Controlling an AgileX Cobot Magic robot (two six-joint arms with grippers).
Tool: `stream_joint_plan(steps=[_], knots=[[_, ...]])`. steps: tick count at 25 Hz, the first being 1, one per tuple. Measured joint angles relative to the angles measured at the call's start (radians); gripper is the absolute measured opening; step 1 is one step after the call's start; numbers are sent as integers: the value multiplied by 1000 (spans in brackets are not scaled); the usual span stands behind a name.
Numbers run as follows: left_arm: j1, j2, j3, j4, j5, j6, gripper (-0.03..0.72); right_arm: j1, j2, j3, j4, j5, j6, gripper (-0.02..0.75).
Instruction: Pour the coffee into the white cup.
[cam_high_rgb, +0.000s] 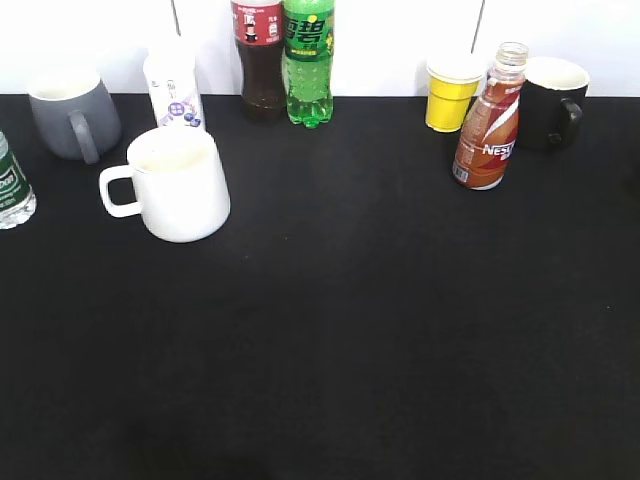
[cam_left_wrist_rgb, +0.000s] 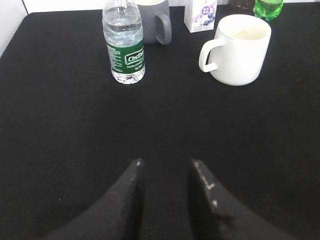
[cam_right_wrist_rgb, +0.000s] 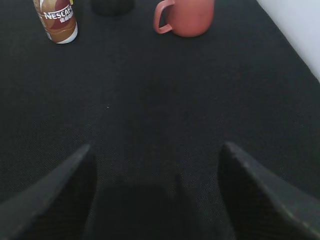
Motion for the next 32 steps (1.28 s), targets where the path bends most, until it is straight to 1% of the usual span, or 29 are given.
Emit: stream_joint_plan(steps=[11,12,15,16,17,21,23,24,25,27,28,29,30,32], knots=[[0,0,0,0,0,0,231,0,0,0,0,0,0,575],[0,1,0,0,0,0,255,0,0,0,0,0,0,575],[0,83,-15,0,-33,0,467,0,0,0,0,0,0,575],[0,126,-33,0,-98,0,497,0,0,0,0,0,0,575],[0,188,-51,0,-195,0,512,0,0,0,0,0,0,575],[0,489,-62,-6,-683,29,519,0,0,0,0,0,0,575],[-6,635,-57,-6,-828,33,519,0,0,0,0,0,0,575],[-25,705,-31,-7,-920,33,519,0,0,0,0,0,0,575],[-66,777,16,-19,-1028,34,519,0,0,0,0,0,0,575],[-176,928,127,-62,-1257,34,520,0,0,0,0,0,0,575],[-240,999,169,-69,-1364,34,520,0,0,0,1,0,0,575],[-289,1067,197,-83,-1466,34,521,0,0,0,1,0,0,575],[-328,1169,213,-110,-1573,34,521,0,0,0,1,0,0,575],[-359,1345,214,-132,-1773,34,521,0,0,0,1,0,0,575]])
